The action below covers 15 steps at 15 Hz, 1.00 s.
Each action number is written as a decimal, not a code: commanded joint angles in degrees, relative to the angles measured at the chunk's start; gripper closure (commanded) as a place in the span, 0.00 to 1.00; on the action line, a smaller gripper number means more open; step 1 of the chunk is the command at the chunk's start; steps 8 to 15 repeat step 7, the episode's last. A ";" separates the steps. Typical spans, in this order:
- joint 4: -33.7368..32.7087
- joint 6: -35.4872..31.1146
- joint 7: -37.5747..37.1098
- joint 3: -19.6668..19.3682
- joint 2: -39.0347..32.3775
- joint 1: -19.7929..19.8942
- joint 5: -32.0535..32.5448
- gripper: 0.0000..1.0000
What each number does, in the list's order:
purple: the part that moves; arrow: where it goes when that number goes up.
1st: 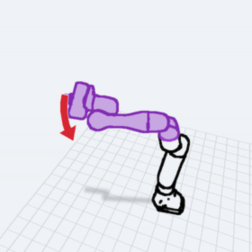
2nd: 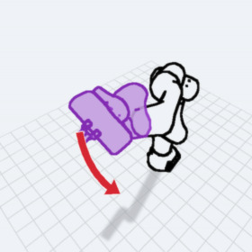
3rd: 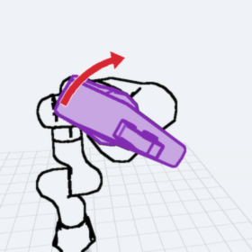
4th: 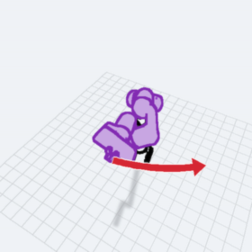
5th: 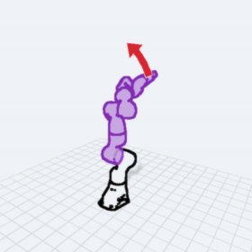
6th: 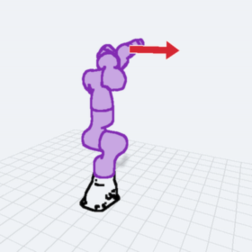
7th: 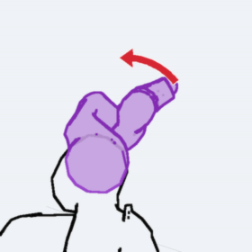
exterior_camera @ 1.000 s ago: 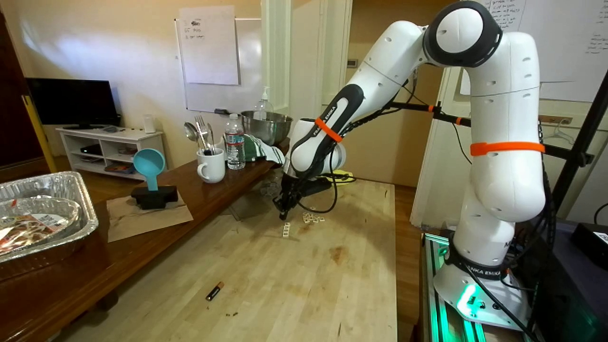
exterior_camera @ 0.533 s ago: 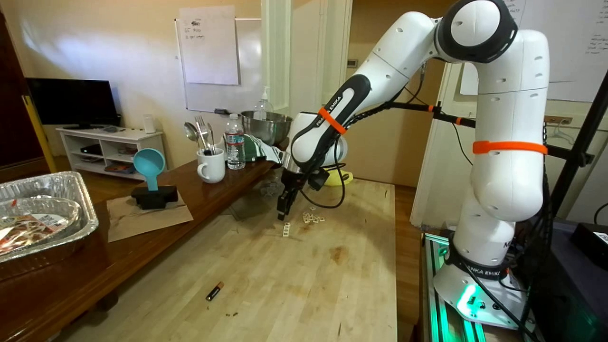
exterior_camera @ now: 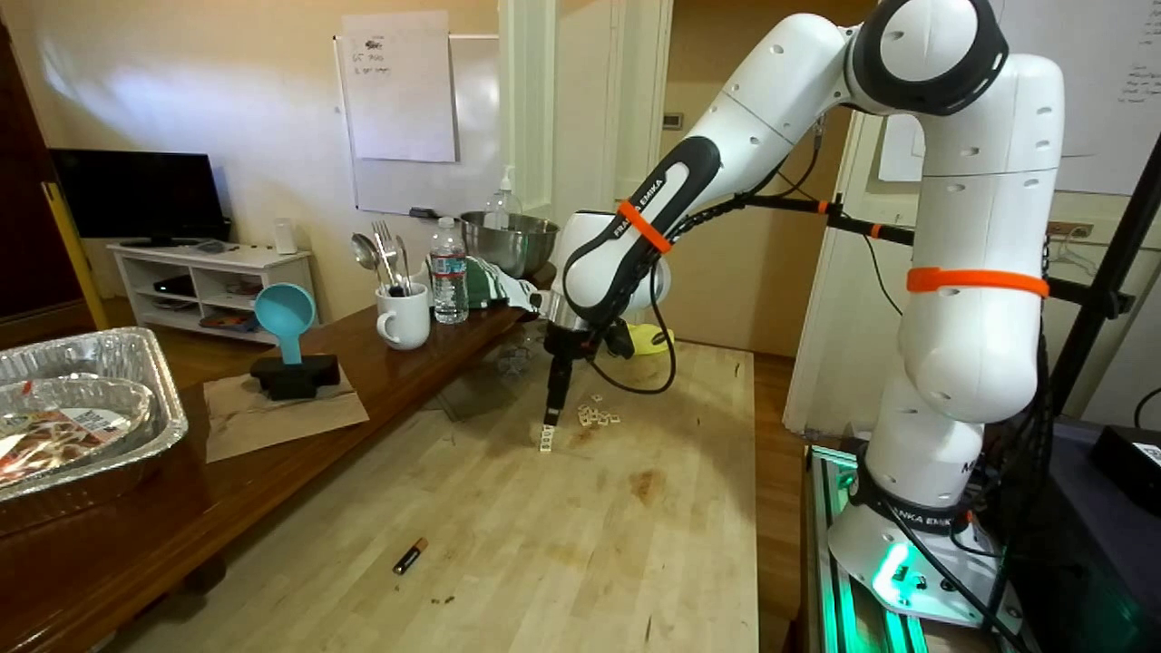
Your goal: Use four letter tiles to form a word
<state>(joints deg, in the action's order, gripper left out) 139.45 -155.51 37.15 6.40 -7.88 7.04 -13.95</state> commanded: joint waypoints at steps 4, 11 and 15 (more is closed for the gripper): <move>0.23 0.11 0.56 -0.82 0.23 -0.95 0.34 0.00; 0.23 0.11 0.66 -0.83 0.23 -0.96 0.40 0.00; 0.23 0.11 0.66 -0.83 0.23 -0.96 0.40 0.00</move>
